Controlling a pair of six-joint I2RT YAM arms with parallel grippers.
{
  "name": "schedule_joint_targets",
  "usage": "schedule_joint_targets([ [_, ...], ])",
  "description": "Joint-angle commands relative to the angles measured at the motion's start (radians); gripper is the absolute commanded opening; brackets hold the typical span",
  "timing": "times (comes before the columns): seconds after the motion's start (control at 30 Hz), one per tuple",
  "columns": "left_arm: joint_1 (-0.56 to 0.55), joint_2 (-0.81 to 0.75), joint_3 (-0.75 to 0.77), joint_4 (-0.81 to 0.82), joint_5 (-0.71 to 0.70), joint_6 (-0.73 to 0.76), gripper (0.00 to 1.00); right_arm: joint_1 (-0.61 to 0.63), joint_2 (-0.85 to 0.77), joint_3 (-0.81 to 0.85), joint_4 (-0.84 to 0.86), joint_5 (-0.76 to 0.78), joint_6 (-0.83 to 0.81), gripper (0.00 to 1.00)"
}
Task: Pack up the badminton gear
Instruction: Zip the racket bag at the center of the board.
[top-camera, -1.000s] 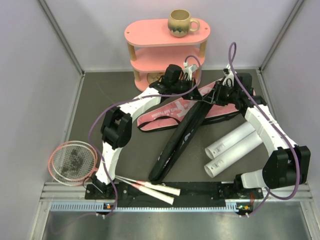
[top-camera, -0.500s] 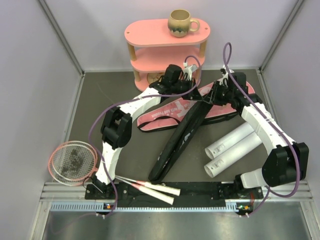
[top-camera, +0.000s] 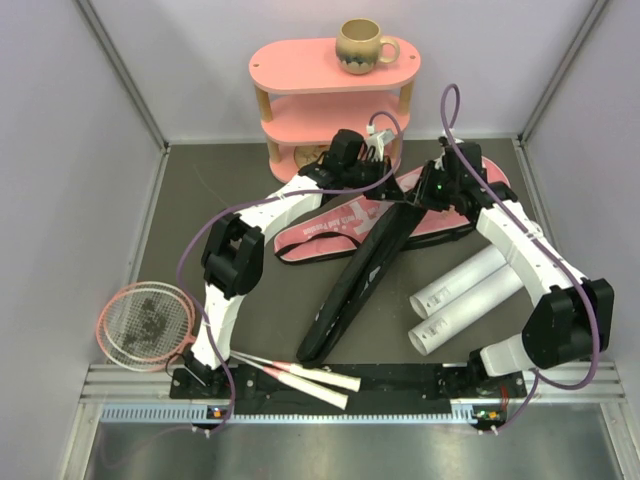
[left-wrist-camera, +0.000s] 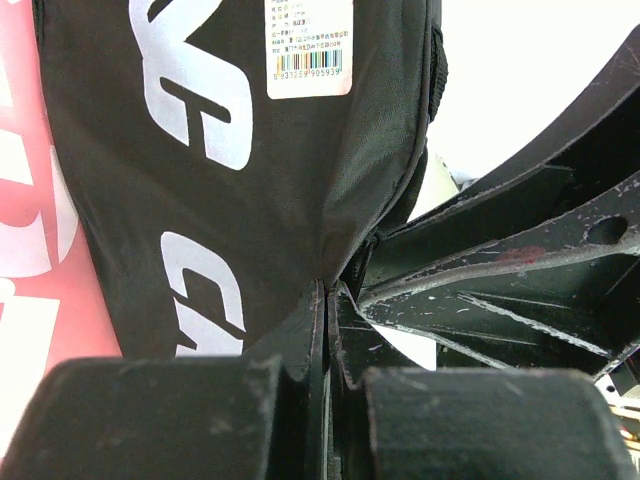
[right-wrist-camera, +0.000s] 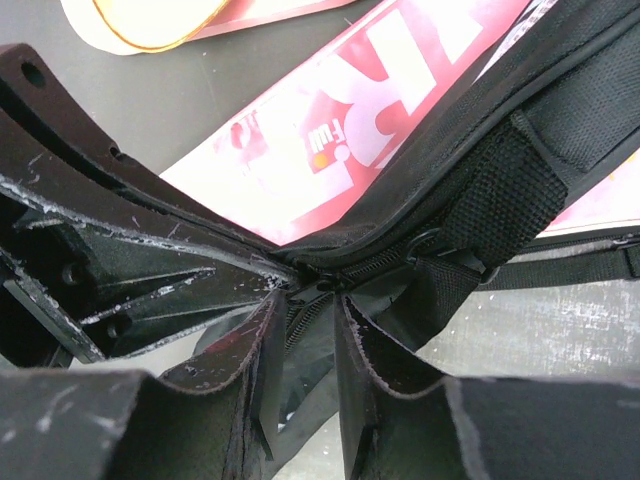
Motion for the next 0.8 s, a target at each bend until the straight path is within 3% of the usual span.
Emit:
schedule_joint_targets([
  [0.0, -0.011, -0.104, -0.001, 0.061, 0.03, -0.007, 0.0, 0.015, 0.023, 0.063, 0.007, 0.024, 0.06, 0.25],
  [0.4, -0.025, -0.126, -0.019, 0.064, 0.01, -0.001, 0.0, 0.013, 0.085, 0.066, -0.004, 0.019, 0.227, 0.23],
  [0.7, -0.029, -0.135, -0.024, 0.076, 0.01, -0.003, 0.0, 0.013, 0.091, 0.054, -0.007, 0.045, 0.309, 0.0],
  [0.77, -0.028, -0.138, -0.03, 0.074, -0.004, 0.002, 0.0, 0.012, 0.082, 0.051, -0.009, 0.05, 0.281, 0.0],
])
